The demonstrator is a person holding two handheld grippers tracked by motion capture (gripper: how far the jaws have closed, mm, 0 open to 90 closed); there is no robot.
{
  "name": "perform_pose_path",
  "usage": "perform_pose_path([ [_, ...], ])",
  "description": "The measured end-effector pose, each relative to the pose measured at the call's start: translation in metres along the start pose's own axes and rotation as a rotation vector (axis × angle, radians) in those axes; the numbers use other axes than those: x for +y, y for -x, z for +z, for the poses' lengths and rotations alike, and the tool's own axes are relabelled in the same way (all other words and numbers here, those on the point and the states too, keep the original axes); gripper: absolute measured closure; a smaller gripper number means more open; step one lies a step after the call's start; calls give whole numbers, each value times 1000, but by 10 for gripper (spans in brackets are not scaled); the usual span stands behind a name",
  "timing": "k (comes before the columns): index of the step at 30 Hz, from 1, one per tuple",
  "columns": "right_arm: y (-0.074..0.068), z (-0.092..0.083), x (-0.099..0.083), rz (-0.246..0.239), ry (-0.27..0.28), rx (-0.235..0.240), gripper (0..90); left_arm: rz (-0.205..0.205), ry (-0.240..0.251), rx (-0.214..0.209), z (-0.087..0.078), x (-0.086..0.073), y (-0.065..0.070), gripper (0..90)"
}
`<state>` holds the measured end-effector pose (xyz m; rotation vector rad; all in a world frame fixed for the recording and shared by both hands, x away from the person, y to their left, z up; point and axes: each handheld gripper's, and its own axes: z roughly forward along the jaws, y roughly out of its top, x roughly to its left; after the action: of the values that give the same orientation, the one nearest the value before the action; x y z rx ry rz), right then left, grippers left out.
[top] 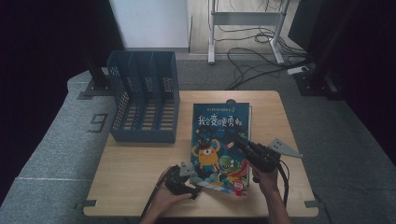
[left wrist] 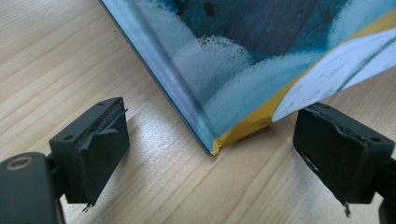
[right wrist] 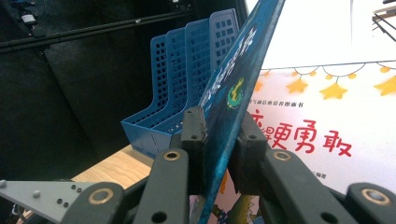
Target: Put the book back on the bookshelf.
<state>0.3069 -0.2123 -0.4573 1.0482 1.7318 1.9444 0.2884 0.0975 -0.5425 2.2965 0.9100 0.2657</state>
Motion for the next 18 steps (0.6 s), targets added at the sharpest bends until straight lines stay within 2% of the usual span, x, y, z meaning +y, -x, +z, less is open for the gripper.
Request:
perform_pose_path([
  [8, -1, 1, 0, -20, -1, -20, 771, -1, -3, 13, 0, 1, 0, 103],
  [13, 1, 1, -1, -22, -1, -25, 772, -17, -1, -8, -2, 0, -2, 109],
  [18, 3, 1, -2, -20, -4, -35, 771, -18, 0, -11, -3, -1, -2, 125],
])
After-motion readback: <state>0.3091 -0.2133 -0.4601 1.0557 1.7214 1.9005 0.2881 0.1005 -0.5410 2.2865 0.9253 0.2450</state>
